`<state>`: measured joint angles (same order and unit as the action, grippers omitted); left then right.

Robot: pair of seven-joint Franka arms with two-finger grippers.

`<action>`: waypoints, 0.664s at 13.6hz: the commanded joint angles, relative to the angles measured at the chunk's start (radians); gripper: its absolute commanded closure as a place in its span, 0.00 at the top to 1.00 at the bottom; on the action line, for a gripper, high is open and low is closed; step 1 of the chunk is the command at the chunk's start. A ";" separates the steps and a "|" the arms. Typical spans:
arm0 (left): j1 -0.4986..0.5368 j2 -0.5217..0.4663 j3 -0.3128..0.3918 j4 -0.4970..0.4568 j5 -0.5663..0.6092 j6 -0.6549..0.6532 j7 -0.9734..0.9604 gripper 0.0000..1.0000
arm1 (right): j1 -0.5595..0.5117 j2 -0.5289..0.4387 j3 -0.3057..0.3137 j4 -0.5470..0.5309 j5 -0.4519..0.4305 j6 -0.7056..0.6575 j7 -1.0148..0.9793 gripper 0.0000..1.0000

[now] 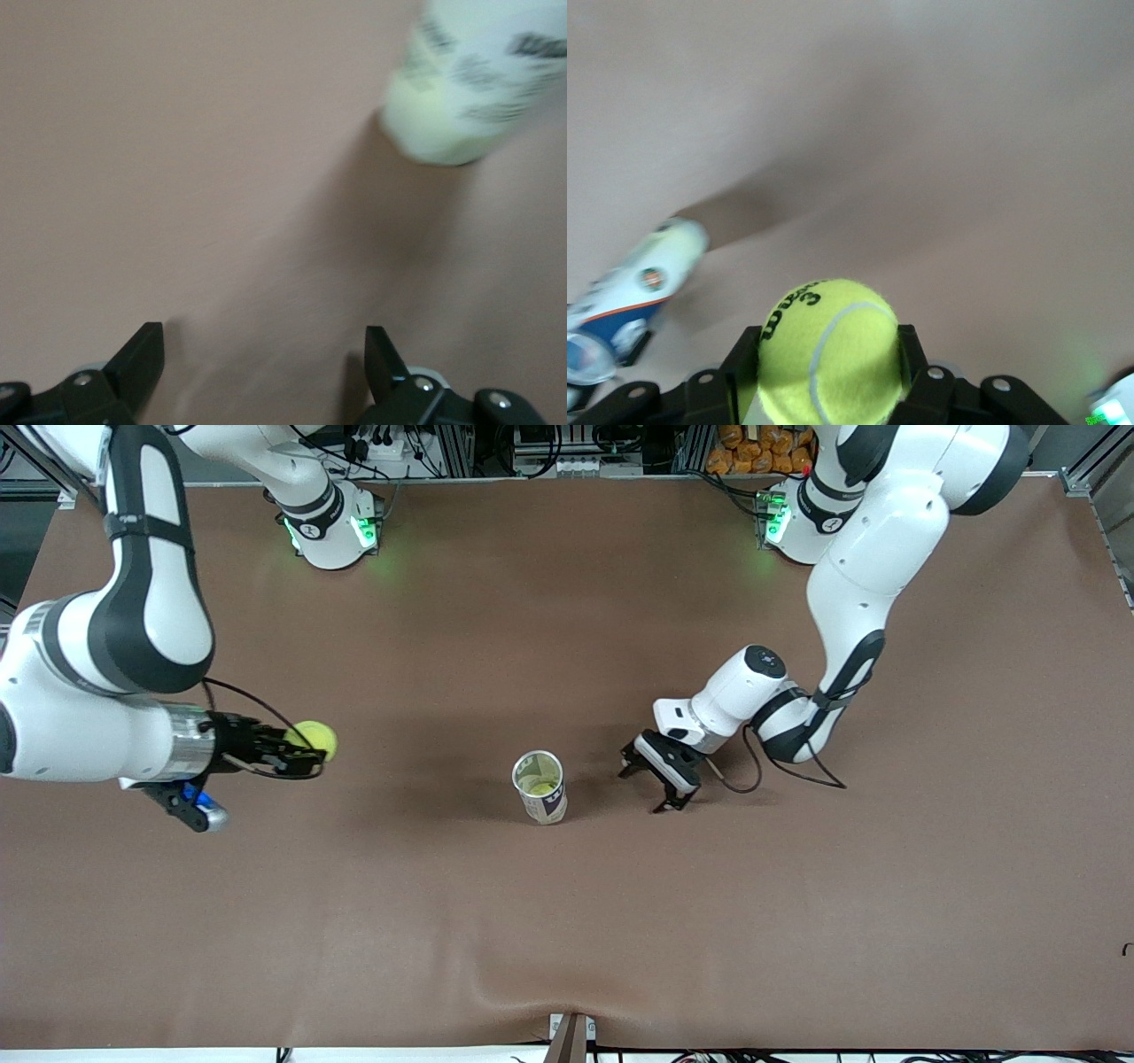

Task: Insert tennis ball vertically with right arm
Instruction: 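Carry the second ball over the can with the right gripper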

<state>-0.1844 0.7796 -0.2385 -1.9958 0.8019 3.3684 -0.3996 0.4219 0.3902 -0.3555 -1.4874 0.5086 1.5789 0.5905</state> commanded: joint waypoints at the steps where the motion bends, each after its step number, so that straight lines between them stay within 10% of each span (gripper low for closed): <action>1: 0.022 -0.045 -0.002 -0.040 0.020 -0.035 -0.044 1.00 | 0.081 0.012 -0.010 0.065 0.056 -0.010 0.210 0.00; 9: -0.006 -0.033 -0.131 0.046 0.026 -0.027 -0.028 1.00 | 0.218 0.064 0.061 0.114 0.166 0.275 0.638 0.00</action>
<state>-0.1757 0.7604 -0.3680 -1.9803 0.8020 3.3515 -0.4118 0.6221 0.4199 -0.3196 -1.4056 0.6468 1.7857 1.1203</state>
